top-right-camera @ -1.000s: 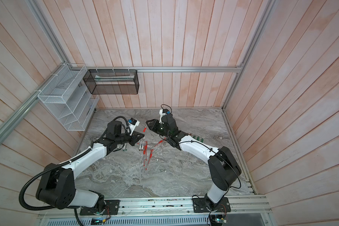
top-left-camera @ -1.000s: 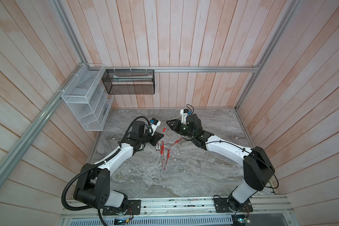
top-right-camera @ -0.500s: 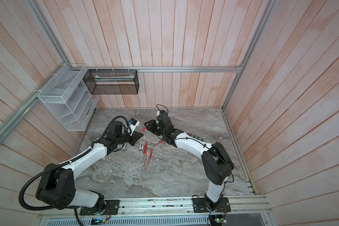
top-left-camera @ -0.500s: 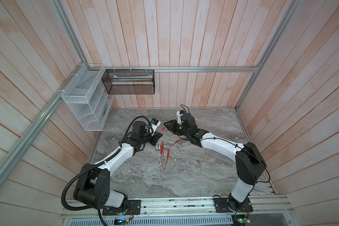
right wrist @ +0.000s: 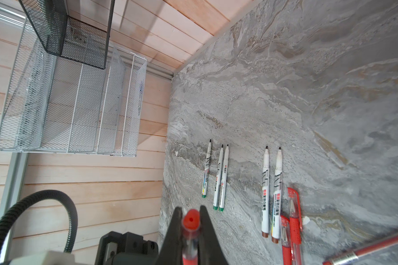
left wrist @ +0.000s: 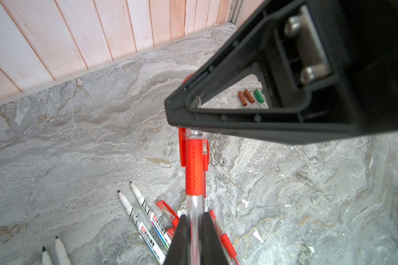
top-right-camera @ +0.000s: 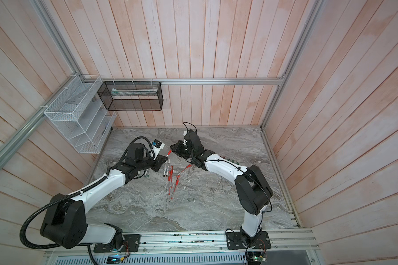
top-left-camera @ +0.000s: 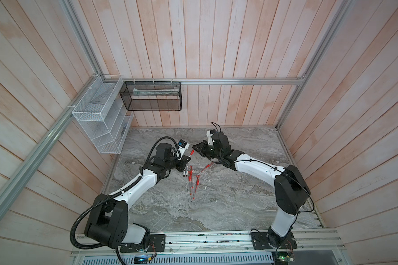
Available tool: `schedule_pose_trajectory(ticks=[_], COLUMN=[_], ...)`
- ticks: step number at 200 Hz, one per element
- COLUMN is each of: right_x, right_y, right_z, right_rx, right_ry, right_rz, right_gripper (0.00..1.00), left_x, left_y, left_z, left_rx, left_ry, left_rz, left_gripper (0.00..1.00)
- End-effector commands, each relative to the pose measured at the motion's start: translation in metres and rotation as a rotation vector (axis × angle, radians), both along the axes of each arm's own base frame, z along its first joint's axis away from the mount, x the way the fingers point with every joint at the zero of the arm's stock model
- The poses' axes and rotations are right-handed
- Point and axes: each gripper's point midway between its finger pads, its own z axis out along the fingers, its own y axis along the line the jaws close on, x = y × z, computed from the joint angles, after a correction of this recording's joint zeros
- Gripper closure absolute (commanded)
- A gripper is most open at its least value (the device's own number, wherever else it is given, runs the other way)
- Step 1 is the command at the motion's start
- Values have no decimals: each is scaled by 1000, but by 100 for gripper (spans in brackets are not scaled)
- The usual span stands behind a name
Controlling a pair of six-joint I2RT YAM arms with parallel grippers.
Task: Remove pen caps from pens
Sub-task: Open the pen cap on the pen, then place the pen at the center of the table.
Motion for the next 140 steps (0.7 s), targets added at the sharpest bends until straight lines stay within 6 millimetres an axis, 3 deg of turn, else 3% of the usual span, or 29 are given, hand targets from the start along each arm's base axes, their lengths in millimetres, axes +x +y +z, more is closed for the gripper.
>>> schedule_pose_trajectory(ticks=[1, 24, 48, 87, 105, 140], right_x=[50, 63, 63, 26, 4, -43], right_y=[-61, -96, -116, -132, -156, -215], right_z=[67, 95, 99, 66, 42, -6], right_rx=[75, 125, 143, 22, -138, -316], right_ry=[-120, -174, -195, -179, -162, -49], right_rz=[-185, -264, -287, -206, -188, -203], right_gripper=[100, 100, 100, 100, 100, 100], left_x=[-33, -52, -75, -88, -86, -94], left_y=[0, 5, 9, 19, 33, 42], left_z=[-18, -28, -42, -31, -30, -55], left_rx=[36, 47, 49, -22, -127, -223], left_ry=[50, 104, 150, 309, 412, 545], left_rz=[-71, -83, -106, -67, 23, 106], left_gripper=[100, 100, 100, 100, 100, 100])
